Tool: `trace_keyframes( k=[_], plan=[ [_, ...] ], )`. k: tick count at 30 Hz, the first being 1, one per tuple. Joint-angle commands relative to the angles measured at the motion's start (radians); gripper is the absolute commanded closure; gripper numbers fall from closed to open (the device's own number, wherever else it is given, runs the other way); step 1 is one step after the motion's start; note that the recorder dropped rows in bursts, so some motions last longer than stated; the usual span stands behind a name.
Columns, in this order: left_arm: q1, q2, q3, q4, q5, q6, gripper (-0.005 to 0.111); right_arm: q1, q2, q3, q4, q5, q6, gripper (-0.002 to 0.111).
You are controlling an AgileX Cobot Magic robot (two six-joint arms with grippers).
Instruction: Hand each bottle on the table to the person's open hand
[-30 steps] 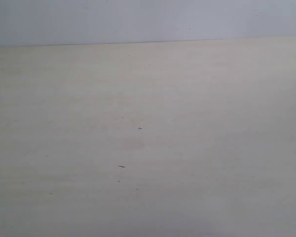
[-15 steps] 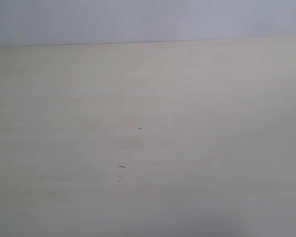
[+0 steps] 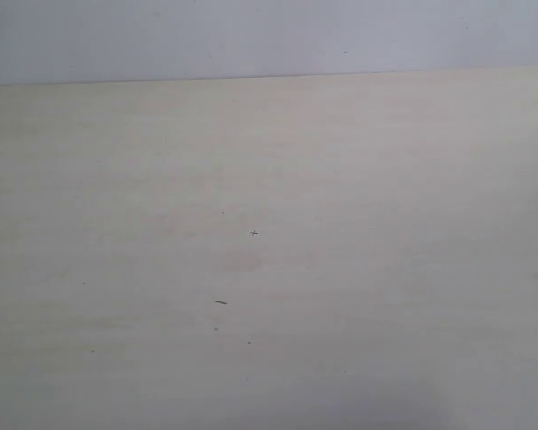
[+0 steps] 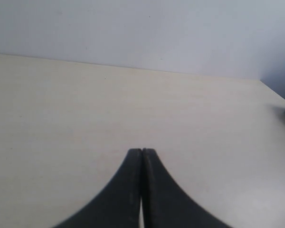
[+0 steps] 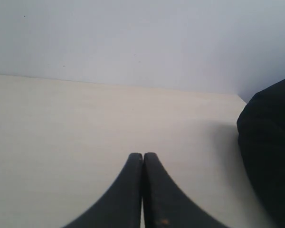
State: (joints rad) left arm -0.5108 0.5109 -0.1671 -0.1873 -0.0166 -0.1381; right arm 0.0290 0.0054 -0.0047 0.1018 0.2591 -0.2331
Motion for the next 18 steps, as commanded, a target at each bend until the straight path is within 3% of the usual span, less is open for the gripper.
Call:
trace_keyframes(
  k=[1,18],
  plan=[
    [0.002,-0.003,0.003,-0.001,-0.005,0.004,0.107,-0.005,-0.005,0.005,0.0,0.001,-0.001,0.108],
    [0.008,-0.003,0.003,-0.001,-0.005,0.004,0.107,-0.005,-0.005,0.005,0.0,-0.02,-0.001,0.108]
  ],
)
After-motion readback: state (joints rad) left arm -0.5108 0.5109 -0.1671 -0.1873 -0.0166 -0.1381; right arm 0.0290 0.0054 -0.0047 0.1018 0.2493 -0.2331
